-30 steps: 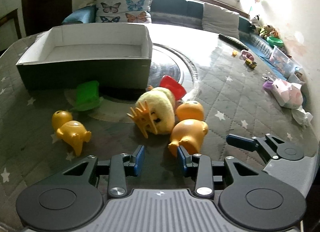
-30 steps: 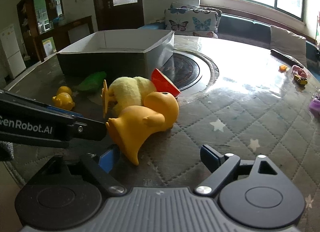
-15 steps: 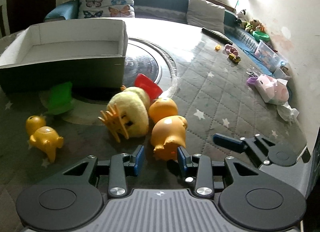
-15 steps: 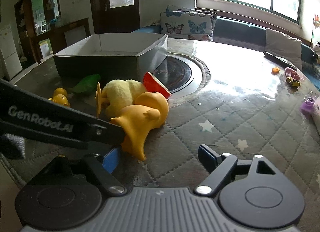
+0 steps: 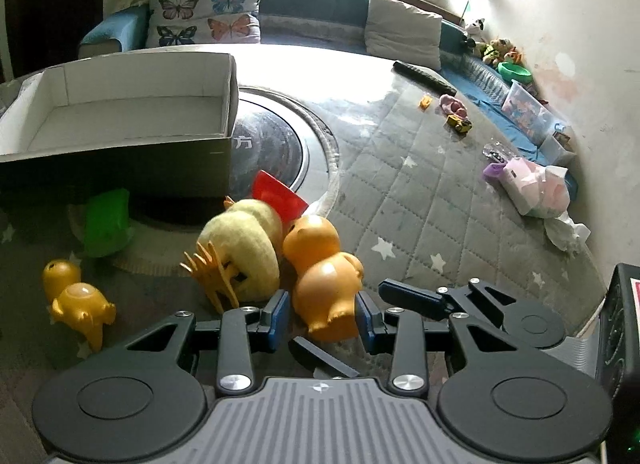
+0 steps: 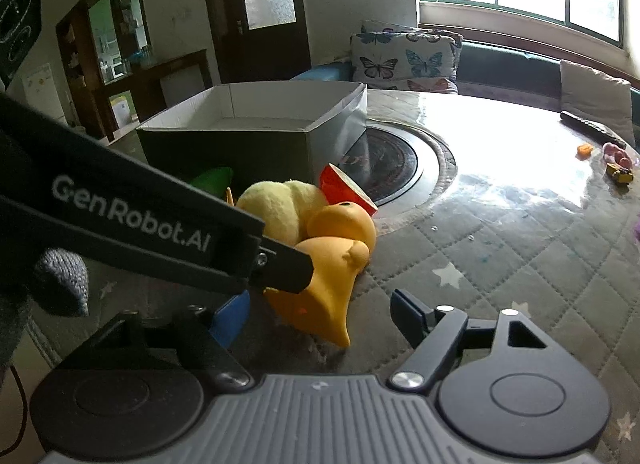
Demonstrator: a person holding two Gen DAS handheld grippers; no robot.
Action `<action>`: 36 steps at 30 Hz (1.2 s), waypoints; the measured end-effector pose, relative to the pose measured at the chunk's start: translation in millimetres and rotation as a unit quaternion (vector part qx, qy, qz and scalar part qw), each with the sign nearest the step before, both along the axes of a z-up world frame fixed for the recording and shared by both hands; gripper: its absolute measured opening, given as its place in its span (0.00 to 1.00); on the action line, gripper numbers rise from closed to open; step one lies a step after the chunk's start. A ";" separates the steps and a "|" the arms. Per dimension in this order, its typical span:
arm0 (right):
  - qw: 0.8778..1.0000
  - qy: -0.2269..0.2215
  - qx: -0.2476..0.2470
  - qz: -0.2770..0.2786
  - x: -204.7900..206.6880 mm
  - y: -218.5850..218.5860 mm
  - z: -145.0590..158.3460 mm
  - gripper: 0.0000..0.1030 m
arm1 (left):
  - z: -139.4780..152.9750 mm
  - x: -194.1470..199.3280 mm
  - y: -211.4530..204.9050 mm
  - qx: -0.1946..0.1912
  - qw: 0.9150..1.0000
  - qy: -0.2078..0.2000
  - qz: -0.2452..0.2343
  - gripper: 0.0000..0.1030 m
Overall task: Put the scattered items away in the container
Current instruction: 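Close the left gripper around the orange rubber duck, then lift the orange duck with the left gripper and carry it over the box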
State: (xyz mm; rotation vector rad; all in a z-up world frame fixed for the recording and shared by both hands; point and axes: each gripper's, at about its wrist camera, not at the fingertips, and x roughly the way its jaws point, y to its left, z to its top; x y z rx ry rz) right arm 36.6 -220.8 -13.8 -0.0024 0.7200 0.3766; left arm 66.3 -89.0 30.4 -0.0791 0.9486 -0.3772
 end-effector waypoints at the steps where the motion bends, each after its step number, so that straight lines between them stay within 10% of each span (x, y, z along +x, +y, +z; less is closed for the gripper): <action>1: 1.000 0.001 0.002 0.000 1.3 -0.4 0.0 0.73 | -1.6 3.0 -0.5 0.001 1.000 0.004 0.002 0.38; 13: 0.999 0.017 0.032 0.015 8.6 -5.3 -1.5 0.49 | -6.9 28.8 -13.7 -0.011 0.999 0.032 0.010 0.41; 36: 0.998 0.027 0.059 -0.002 1.5 -21.5 2.2 0.46 | -15.6 38.4 -19.8 -0.037 0.997 0.068 -0.005 0.44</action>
